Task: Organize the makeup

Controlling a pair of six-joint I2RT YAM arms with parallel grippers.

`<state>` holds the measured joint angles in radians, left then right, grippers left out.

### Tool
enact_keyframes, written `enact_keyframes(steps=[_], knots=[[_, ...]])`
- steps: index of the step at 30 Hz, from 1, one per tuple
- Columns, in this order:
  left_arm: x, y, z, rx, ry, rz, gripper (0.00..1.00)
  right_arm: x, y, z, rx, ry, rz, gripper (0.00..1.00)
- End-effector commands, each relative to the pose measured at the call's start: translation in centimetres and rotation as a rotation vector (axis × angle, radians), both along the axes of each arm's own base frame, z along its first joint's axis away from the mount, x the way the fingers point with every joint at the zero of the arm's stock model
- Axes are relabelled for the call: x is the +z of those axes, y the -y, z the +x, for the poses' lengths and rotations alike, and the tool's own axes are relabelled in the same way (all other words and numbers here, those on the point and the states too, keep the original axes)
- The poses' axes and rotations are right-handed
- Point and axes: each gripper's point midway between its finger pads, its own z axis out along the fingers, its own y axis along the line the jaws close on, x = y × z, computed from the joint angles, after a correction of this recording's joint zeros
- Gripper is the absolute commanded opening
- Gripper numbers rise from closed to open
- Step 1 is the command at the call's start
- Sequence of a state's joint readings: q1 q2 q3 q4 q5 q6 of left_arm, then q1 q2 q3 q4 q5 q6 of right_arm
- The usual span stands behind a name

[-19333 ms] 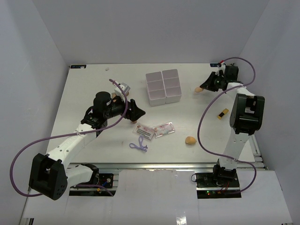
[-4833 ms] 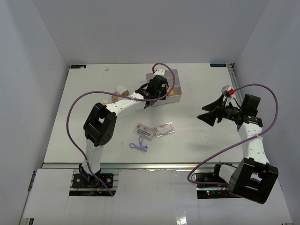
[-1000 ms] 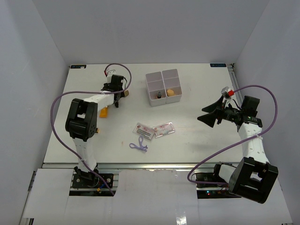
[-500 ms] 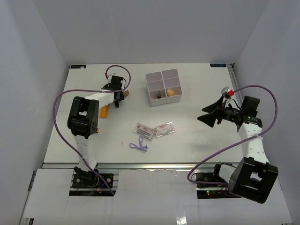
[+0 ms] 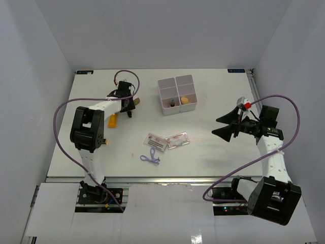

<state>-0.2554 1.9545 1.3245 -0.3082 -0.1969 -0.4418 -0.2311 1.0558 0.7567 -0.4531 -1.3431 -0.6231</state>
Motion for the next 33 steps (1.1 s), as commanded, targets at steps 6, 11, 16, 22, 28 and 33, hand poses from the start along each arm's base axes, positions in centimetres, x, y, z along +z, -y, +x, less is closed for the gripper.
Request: enact_keyframes(steps=[6,11,16,22,28,33], knots=[[13.1,10.2,-8.4,-0.396,0.106,-0.628,0.00,0.1,-6.7,-2.7,0.270,0.314,-0.307,0.84],[15.8,13.6,-14.9,-0.641,0.013,-0.918,0.00,1.0,-8.8,-3.5,0.368,0.592,-0.431,0.85],[16.6,14.4,-18.0,-0.653,-0.065,-1.059,0.00,2.2,-12.2,-3.2,0.342,0.776,-0.480,0.87],[18.7,15.9,-19.6,-0.740,-0.097,-1.145,0.00,3.1,-14.1,-1.0,0.241,0.785,-0.493,0.87],[19.7,16.9,-22.4,-1.023,-0.069,-1.119,0.00,2.6,-14.7,-2.6,0.383,0.837,-0.482,0.90],[19.0,17.8,-26.2,-1.268,-0.037,-1.071,0.00,1.7,-14.6,-4.0,0.493,0.930,-0.497,0.91]])
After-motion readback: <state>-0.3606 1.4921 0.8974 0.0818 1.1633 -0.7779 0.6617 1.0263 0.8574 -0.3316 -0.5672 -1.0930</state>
